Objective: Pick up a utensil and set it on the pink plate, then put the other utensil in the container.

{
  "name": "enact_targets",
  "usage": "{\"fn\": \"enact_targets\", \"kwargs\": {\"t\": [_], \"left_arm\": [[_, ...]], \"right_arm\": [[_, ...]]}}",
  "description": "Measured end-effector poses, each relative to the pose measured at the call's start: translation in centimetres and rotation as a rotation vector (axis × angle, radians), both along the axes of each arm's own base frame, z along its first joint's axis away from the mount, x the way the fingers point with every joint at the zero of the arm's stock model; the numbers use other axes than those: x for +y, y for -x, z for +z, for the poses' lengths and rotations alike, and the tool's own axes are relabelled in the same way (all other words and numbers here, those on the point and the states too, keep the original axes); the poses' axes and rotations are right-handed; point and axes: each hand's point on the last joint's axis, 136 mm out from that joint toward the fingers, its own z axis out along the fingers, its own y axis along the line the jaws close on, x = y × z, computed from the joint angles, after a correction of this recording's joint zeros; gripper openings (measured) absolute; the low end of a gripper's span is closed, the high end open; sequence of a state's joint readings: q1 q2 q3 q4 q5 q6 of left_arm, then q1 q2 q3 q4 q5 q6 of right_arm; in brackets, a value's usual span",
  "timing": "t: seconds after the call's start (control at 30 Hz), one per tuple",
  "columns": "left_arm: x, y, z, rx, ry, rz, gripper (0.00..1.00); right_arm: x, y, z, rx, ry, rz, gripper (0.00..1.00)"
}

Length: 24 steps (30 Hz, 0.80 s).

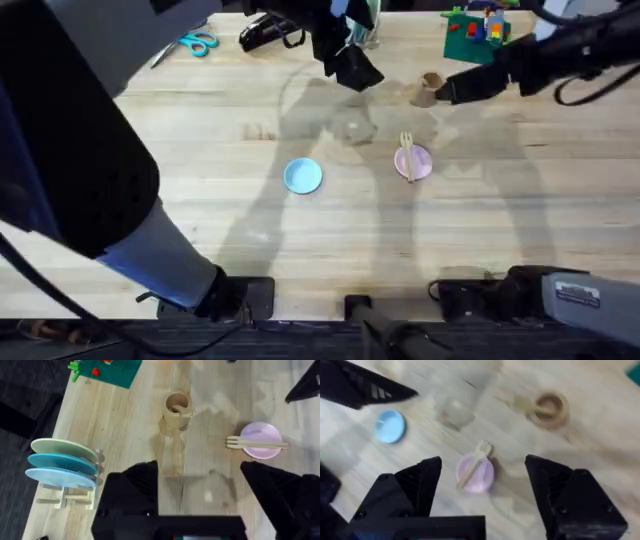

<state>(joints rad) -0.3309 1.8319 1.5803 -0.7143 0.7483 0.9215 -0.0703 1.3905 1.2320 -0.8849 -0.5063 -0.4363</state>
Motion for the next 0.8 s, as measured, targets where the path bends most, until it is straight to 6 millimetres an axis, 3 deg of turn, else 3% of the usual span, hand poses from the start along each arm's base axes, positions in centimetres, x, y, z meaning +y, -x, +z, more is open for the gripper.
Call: {"fn": "enact_targets", "kwargs": {"t": [0.37,0.5,0.8], "left_arm": [[0.0,0.0,0.0,0.0,0.0,0.0,0.993],[0.0,0.0,0.0,0.0,0.0,0.0,0.993],[0.0,0.0,0.0,0.0,0.0,0.0,0.994]], "right_arm": [[-4.6,2.0,1.7,0.009,0.188,-0.297,0.993],[-5.1,2.4,2.6,-0.023,0.207,-0.327,0.994],[-5.5,2.9,2.2,0.005,0.224,-0.343,0.995]]}}
